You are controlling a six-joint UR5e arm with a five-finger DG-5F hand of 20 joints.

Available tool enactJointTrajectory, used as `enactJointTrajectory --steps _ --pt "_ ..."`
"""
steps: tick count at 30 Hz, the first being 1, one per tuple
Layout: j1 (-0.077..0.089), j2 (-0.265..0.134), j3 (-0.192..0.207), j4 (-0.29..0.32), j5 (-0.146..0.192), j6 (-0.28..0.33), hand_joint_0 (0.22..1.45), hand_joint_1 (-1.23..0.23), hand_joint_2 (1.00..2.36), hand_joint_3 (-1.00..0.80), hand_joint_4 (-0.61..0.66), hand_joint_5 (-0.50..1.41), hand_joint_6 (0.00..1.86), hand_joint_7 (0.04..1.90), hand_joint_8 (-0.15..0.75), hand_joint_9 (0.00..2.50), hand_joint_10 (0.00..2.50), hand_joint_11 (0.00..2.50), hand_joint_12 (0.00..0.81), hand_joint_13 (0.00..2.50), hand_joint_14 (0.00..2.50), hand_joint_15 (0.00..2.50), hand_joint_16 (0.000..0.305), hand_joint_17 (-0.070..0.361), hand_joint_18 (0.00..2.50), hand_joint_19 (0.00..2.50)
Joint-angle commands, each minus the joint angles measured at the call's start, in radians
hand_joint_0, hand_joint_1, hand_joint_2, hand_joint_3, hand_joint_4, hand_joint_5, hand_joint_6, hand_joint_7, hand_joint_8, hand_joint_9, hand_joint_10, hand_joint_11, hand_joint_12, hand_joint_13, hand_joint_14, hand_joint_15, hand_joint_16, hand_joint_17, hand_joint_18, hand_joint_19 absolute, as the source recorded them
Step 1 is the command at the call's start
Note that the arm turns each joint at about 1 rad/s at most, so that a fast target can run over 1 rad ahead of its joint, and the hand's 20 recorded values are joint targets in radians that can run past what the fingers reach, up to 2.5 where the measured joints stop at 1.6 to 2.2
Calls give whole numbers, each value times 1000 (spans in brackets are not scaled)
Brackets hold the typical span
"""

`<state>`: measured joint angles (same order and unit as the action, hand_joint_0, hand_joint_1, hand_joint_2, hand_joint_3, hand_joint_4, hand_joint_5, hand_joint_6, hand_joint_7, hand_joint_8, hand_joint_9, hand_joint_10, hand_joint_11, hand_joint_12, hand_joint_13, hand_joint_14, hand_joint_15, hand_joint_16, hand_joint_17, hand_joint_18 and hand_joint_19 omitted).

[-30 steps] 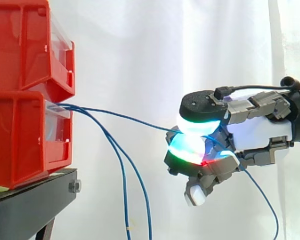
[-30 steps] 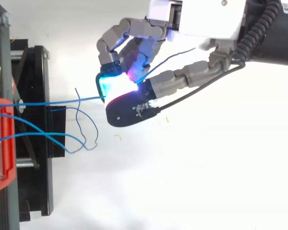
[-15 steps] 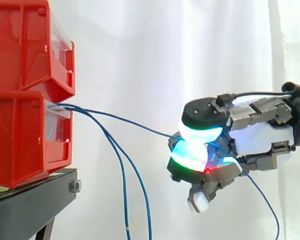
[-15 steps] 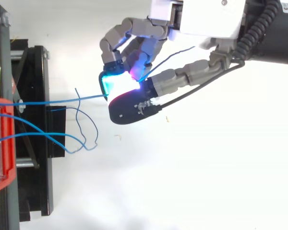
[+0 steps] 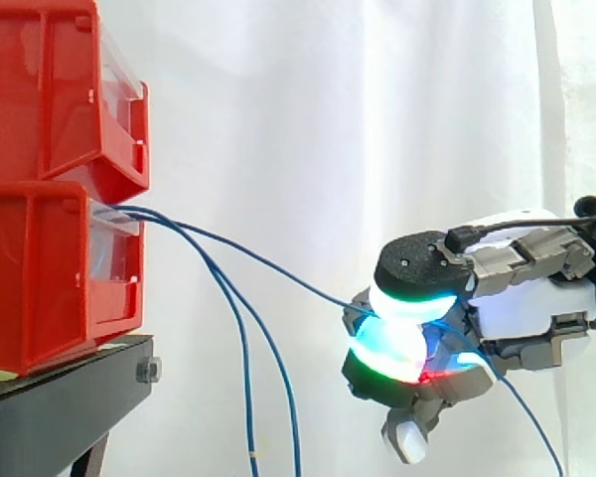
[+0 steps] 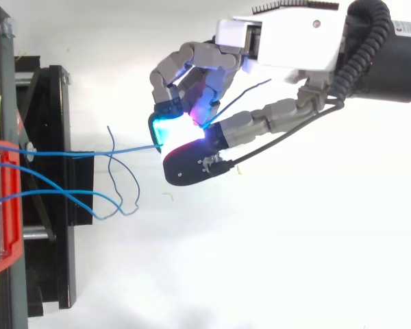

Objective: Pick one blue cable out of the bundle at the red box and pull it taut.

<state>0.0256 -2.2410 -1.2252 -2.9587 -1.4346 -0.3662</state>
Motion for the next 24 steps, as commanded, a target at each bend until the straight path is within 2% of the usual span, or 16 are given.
enactJointTrajectory --steps 1,12,15,18,24 --pt "2 0 0 4 2 -16 687 -813 1020 -114 126 -152 918 1386 353 1096 9 1416 383 690 19 543 54 120 547 400" --pt "1 0 0 4 2 -19 688 -810 1021 -120 127 -153 919 1374 353 1097 9 1415 381 688 19 549 53 120 547 400" --pt "2 0 0 4 2 -123 688 -810 1021 -119 123 -153 919 1373 352 1092 9 1412 382 689 19 543 53 120 545 403" --pt "2 0 0 4 2 -146 688 -810 1020 -119 128 -153 919 1372 353 1091 10 1412 382 688 20 542 53 120 545 403" --pt "2 1 -2 4 2 -149 688 -809 1020 -123 127 -153 919 1373 353 1093 8 1415 383 687 21 542 53 120 544 409"
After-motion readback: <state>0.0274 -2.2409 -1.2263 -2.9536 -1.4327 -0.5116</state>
